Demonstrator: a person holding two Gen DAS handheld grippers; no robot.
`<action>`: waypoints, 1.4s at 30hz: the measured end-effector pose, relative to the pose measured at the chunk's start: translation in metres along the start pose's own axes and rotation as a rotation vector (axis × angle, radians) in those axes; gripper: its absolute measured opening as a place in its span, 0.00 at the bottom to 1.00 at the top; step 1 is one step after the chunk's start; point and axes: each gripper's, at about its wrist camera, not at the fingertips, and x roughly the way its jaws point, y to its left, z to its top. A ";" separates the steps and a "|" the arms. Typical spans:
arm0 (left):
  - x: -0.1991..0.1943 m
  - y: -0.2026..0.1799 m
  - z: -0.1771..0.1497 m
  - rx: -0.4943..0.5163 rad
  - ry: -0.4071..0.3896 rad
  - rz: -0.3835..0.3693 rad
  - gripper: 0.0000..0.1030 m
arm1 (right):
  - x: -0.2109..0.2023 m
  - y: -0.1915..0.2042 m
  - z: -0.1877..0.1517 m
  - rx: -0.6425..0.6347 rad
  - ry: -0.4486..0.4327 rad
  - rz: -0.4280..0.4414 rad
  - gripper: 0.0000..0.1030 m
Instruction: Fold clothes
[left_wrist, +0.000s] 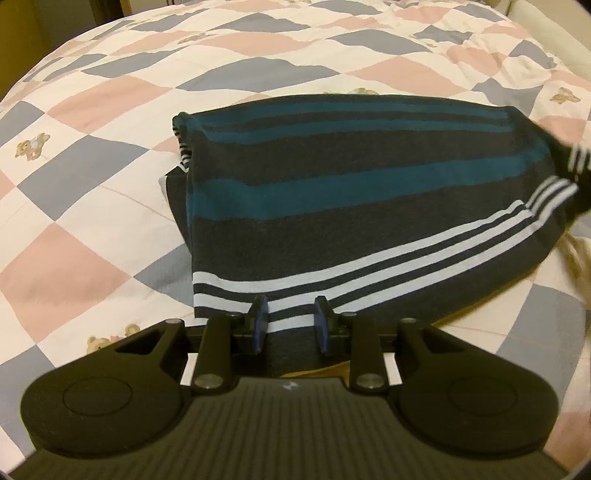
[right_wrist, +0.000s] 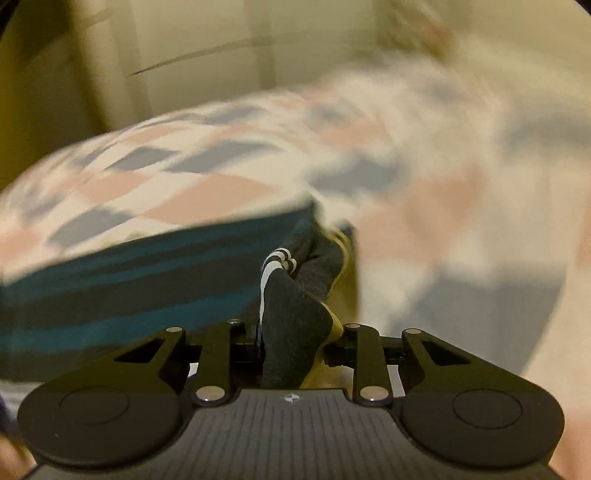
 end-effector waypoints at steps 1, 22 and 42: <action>-0.002 0.004 0.000 -0.014 -0.003 -0.011 0.24 | -0.004 0.014 0.004 -0.069 -0.031 0.006 0.27; -0.042 0.107 -0.043 -0.276 -0.062 -0.113 0.20 | -0.055 0.257 -0.104 -1.017 -0.148 0.458 0.77; 0.015 0.090 -0.002 -0.571 -0.049 -0.522 0.39 | -0.020 0.064 -0.026 0.208 0.116 0.408 0.82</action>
